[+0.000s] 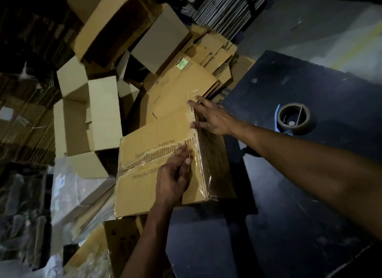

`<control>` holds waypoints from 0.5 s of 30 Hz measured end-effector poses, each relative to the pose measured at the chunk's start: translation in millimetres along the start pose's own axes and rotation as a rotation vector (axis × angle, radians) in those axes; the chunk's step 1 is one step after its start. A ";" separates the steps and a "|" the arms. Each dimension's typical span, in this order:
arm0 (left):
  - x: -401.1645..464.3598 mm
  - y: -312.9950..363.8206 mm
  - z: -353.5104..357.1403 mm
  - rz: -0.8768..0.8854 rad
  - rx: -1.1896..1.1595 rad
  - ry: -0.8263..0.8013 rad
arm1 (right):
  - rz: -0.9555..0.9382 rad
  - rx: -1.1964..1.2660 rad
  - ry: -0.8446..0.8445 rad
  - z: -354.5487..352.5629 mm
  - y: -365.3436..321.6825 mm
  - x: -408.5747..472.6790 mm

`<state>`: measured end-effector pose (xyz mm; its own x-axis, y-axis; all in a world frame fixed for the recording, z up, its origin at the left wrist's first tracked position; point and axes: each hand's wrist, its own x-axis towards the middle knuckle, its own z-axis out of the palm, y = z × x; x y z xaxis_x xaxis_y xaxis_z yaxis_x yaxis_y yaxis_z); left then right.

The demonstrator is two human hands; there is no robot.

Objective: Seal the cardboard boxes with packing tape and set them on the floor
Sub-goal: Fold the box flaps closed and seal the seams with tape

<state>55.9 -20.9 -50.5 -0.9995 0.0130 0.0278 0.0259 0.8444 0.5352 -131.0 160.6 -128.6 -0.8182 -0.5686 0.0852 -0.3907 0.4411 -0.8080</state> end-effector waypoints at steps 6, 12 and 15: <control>-15.3 -11.2 20.5 0.079 0.097 -0.020 | -0.057 0.023 -0.008 24.1 11.6 -29.8; -22.9 -8.6 24.2 0.158 0.123 0.149 | 0.015 0.038 0.019 39.7 27.5 -75.3; -30.8 -10.2 30.4 0.230 0.193 0.309 | -0.223 0.092 0.152 40.9 -8.7 -79.5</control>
<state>85.9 -13.7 -82.5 -0.9153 0.0769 0.3954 0.2150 0.9234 0.3181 -45.3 173.5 -152.2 -0.7732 -0.5305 0.3475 -0.5335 0.2478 -0.8087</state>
